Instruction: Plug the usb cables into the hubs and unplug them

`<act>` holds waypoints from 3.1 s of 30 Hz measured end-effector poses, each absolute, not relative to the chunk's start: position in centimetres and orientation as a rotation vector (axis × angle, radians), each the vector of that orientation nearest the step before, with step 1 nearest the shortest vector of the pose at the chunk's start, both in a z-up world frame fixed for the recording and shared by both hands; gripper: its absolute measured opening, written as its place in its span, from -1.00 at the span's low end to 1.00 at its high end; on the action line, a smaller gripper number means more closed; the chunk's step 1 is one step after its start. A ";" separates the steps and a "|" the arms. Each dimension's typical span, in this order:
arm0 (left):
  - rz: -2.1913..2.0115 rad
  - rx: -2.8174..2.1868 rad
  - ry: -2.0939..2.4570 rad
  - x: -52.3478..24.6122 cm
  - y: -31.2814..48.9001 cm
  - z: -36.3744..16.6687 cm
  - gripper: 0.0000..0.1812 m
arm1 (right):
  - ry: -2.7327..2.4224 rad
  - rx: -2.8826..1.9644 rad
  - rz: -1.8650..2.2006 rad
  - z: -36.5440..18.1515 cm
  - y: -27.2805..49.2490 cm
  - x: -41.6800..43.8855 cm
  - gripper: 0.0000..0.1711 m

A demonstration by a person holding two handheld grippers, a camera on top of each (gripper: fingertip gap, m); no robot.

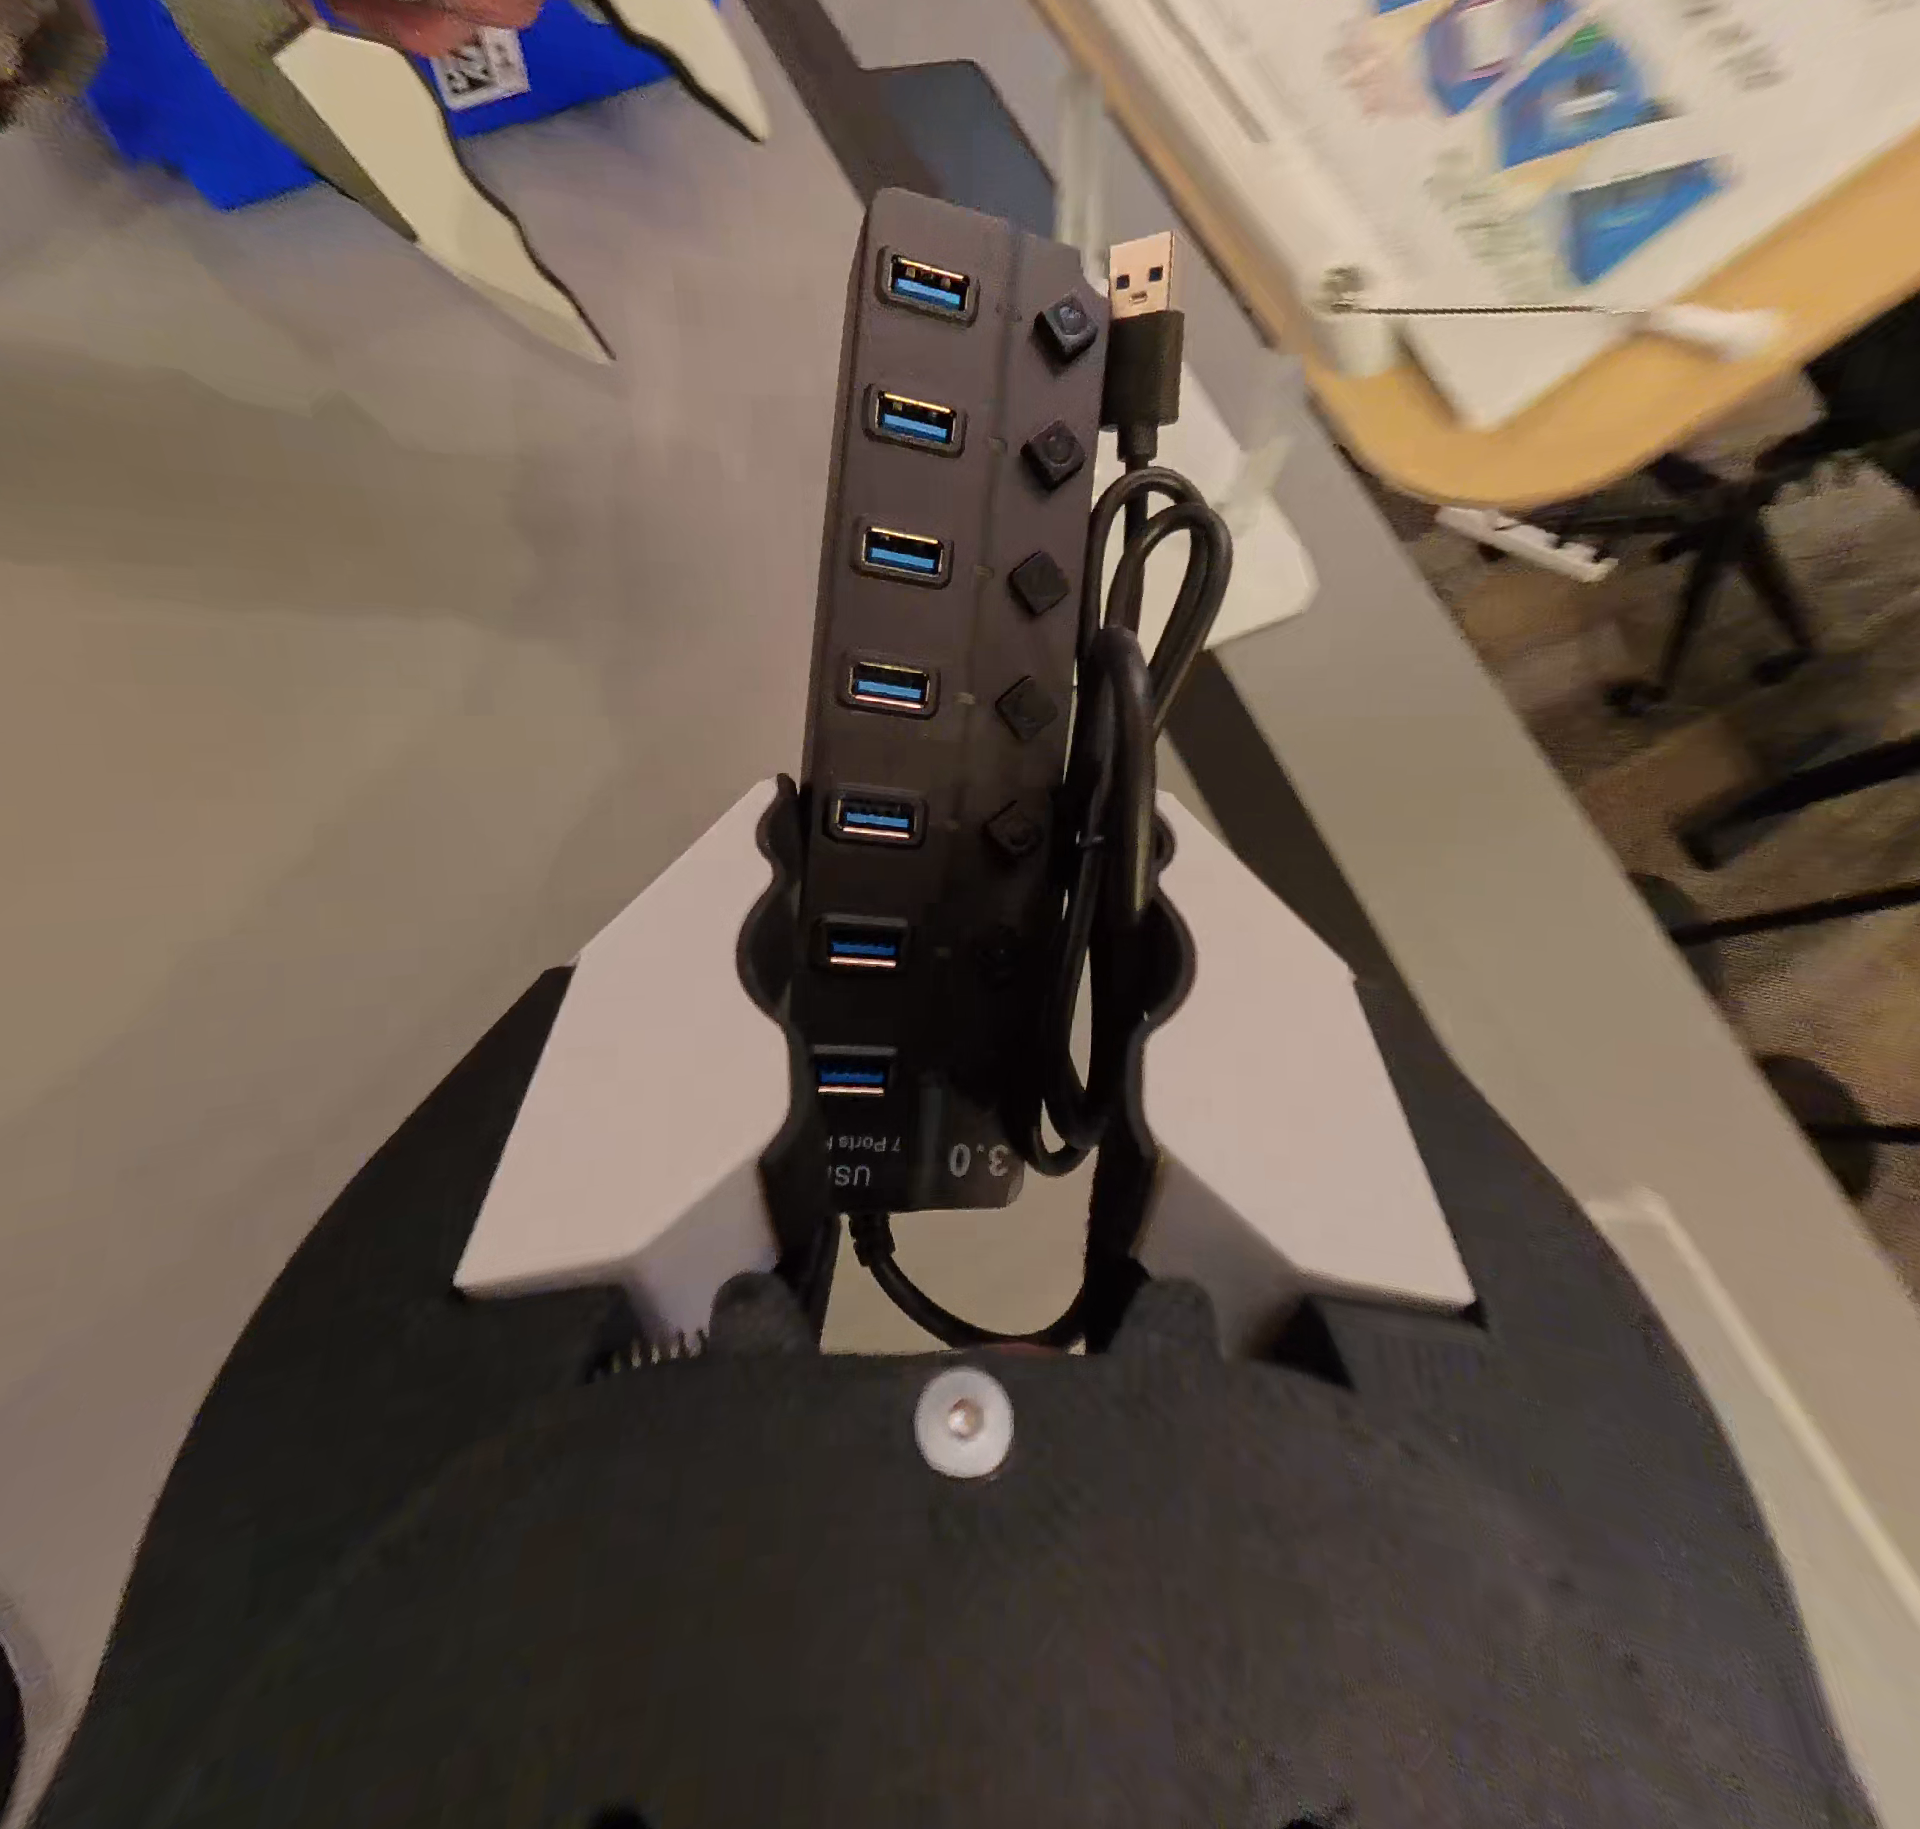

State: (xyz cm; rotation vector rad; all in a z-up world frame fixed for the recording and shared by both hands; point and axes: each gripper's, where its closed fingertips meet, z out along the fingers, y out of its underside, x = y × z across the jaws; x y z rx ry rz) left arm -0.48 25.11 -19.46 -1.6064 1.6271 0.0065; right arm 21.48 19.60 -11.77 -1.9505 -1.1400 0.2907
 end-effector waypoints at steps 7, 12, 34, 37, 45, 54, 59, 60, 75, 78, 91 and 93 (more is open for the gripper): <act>0.002 -1.594 1.661 0.1 24.8 -20.2 -0.12 | -1.378 -1.998 -0.161 -9.3 20.1 36.1 -0.29; -0.037 -1.567 1.670 0.8 24.4 -20.1 -0.13 | -1.470 -2.144 -0.292 -10.3 20.0 44.9 -0.30; 0.008 -1.584 1.803 2.3 23.4 -23.1 -0.13 | -1.834 -2.453 -0.291 -27.0 24.6 50.7 -0.28; 0.001 -1.584 1.809 2.5 23.3 -23.3 -0.13 | -1.797 -2.479 -0.292 -27.3 24.7 50.8 -0.23; 0.002 -1.553 1.796 3.0 23.0 -22.5 -0.13 | -1.597 -2.503 -0.454 -22.8 24.8 51.5 0.29; 0.076 -1.478 1.575 4.0 24.5 -17.5 -0.11 | -1.070 -2.229 -0.582 -10.8 23.0 48.2 0.64; 0.097 -1.409 1.490 5.3 24.0 -14.6 -0.07 | -0.892 -1.998 -0.476 -4.6 19.0 41.2 0.56; 0.110 -1.402 1.477 5.5 24.0 -14.3 -0.05 | -0.850 -1.947 -0.462 -3.2 18.2 39.7 0.58; 0.224 -1.427 1.156 5.8 26.8 -12.2 0.01 | -0.489 -1.536 -0.220 2.6 17.6 22.6 0.68; 0.203 -1.426 1.129 5.7 26.7 -11.5 0.00 | -0.397 -1.495 -0.189 2.9 18.4 23.4 0.67; 0.198 -1.396 1.101 5.2 26.4 -9.5 -0.01 | -0.326 -1.570 -0.454 -2.4 21.0 32.3 0.62; 0.187 -1.391 1.079 4.8 26.5 -8.7 -0.01 | -0.254 -1.585 -0.524 -3.0 20.7 35.5 0.62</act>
